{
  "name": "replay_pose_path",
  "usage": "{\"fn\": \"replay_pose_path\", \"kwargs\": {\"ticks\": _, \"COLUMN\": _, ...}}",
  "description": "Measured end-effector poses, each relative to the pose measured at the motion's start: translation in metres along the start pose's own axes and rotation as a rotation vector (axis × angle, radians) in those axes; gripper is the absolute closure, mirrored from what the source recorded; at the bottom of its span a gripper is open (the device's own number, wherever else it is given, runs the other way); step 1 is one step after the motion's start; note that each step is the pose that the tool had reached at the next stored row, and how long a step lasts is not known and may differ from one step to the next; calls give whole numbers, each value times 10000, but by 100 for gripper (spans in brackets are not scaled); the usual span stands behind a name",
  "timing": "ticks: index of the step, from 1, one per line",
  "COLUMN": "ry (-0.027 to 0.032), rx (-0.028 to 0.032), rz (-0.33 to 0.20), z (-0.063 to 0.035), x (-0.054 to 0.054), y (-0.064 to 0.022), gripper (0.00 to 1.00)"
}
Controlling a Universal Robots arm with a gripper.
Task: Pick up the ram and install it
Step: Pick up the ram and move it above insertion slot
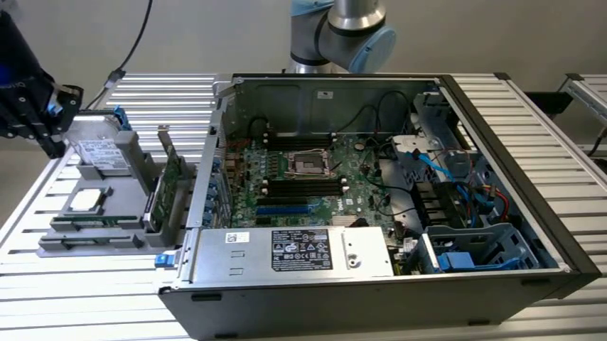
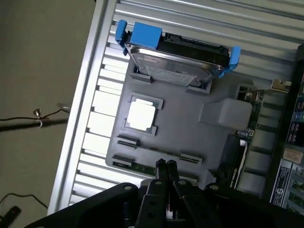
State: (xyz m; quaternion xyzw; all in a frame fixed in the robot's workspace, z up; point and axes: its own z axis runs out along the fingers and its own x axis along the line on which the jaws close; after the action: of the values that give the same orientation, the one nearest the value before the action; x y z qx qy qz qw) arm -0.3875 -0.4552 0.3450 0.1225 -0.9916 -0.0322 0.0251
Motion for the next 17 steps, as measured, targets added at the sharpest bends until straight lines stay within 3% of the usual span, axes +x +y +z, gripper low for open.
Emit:
{"fn": "replay_pose_path", "kwargs": {"ticks": 13, "ry": 165, "rx": 93, "rz": -2363, "z": 8, "x": -1, "y": -1, "gripper": 90}}
{"fn": "replay_pose_path", "kwargs": {"ticks": 17, "ry": 205, "rx": 94, "rz": -3088, "z": 14, "x": 0, "y": -1, "gripper": 90}}
